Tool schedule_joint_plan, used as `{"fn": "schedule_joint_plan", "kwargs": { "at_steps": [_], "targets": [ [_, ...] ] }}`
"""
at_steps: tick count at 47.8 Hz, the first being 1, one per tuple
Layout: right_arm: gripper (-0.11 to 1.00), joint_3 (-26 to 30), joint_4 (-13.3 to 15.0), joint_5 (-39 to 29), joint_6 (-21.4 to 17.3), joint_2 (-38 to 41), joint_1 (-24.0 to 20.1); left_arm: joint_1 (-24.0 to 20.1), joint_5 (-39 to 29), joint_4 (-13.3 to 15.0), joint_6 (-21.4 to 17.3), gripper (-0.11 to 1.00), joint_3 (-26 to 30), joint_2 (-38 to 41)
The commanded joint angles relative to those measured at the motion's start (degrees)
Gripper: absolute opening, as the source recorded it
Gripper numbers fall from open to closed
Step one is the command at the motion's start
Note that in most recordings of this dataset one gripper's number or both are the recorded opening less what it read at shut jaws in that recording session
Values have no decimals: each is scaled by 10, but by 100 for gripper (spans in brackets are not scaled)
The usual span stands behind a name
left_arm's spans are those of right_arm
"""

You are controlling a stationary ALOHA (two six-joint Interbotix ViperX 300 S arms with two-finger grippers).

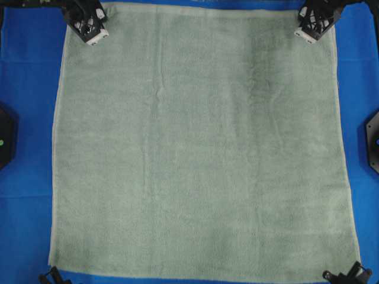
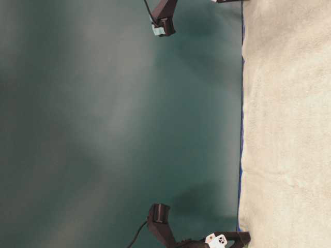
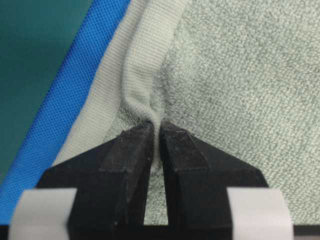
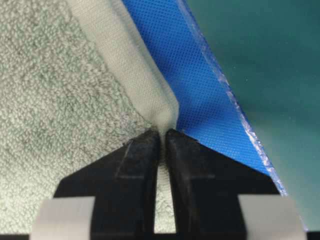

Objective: Fold a bath towel.
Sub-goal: 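Lift the far corners and fold them toward the near edge with both grippers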

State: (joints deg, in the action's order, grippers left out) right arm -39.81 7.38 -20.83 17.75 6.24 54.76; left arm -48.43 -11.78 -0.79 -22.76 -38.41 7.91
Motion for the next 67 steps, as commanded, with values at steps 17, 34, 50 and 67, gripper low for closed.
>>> {"fn": "schedule_joint_plan", "kwargs": {
  "at_steps": [17,34,50,67],
  "targets": [
    [7,-2,-8,-3,-33,-116,10,15,-84,-2,3,4,47,-105],
    [7,-57,-12,-55,-72,-276,-39,68,-163,-2,16,4,13,-201],
    [7,-134,-62,-113,-146,-367,-178,185,-175,1,106,4,-76,-266],
    [7,-201,-107,-158,-369,-457,-502,478,-148,13,304,4,-157,-323]
  ]
}}
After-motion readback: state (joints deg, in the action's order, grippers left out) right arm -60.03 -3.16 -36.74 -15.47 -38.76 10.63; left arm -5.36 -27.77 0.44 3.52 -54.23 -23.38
